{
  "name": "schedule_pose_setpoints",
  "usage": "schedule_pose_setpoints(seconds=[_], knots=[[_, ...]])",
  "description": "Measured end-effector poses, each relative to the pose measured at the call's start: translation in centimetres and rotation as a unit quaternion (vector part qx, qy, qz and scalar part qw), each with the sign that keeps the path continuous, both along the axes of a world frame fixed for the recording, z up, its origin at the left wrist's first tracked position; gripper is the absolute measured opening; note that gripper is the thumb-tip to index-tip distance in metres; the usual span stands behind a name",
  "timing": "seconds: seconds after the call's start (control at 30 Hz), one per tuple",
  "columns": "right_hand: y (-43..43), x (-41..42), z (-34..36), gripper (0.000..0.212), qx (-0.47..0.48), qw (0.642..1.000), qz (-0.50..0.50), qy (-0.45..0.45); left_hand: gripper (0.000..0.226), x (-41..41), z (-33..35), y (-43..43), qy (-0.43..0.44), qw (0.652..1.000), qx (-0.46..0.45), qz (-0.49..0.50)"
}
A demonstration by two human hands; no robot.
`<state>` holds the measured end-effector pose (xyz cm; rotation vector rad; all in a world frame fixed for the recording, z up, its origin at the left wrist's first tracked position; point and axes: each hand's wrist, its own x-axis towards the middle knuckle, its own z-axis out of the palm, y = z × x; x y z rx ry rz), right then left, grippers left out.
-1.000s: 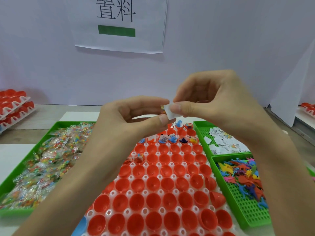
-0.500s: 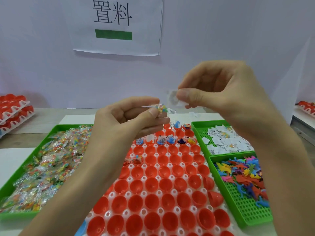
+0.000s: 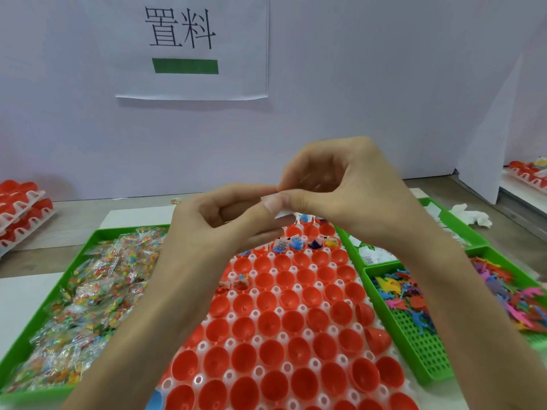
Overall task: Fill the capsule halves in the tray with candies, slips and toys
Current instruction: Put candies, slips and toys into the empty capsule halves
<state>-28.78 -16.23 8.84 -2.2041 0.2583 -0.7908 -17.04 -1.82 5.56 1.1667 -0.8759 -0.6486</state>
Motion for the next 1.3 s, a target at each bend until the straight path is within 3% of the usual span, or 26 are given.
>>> schedule_pose_setpoints(seconds=[0.23, 0.37, 0.43, 0.53, 0.63, 1.13, 1.3], knots=[[-0.8, -0.8, 0.4, 0.011, 0.07, 0.996, 0.054, 0.023, 0.029, 0.2, -0.5, -0.2, 0.022, 1.0, 0.001, 0.01], [-4.5, -4.2, 0.9, 0.01, 0.021, 0.997, -0.073, 0.029, 0.029, 0.8, -0.3, 0.0, 0.006, 0.999, -0.007, 0.031], [-6.8, -7.0, -0.4, 0.008, -0.036, 0.981, -0.149, 0.123, 0.028, 1.0, -0.2, 0.0, -0.017, 0.999, -0.011, 0.032], [-8.8, -10.8, -4.2, 0.015, -0.071, 0.928, -0.193, 0.31, 0.023, 1.2, -0.2, 0.1, -0.07, 0.997, 0.0, 0.044], [-9.1, -12.7, -7.6, 0.013, -0.062, 0.904, -0.175, 0.385, 0.021, 1.3, -0.8, -0.1, -0.122, 0.989, 0.032, 0.08], [-8.6, -13.7, -10.1, 0.028, -0.029, 0.922, -0.244, 0.298, 0.016, -0.9, -1.5, -1.4, -0.112, 0.99, 0.078, 0.037], [-7.8, -13.8, -8.7, 0.027, -0.001, 0.945, -0.272, 0.183, 0.017, -0.9, -1.4, -1.5, -0.11, 0.991, 0.073, 0.015]])
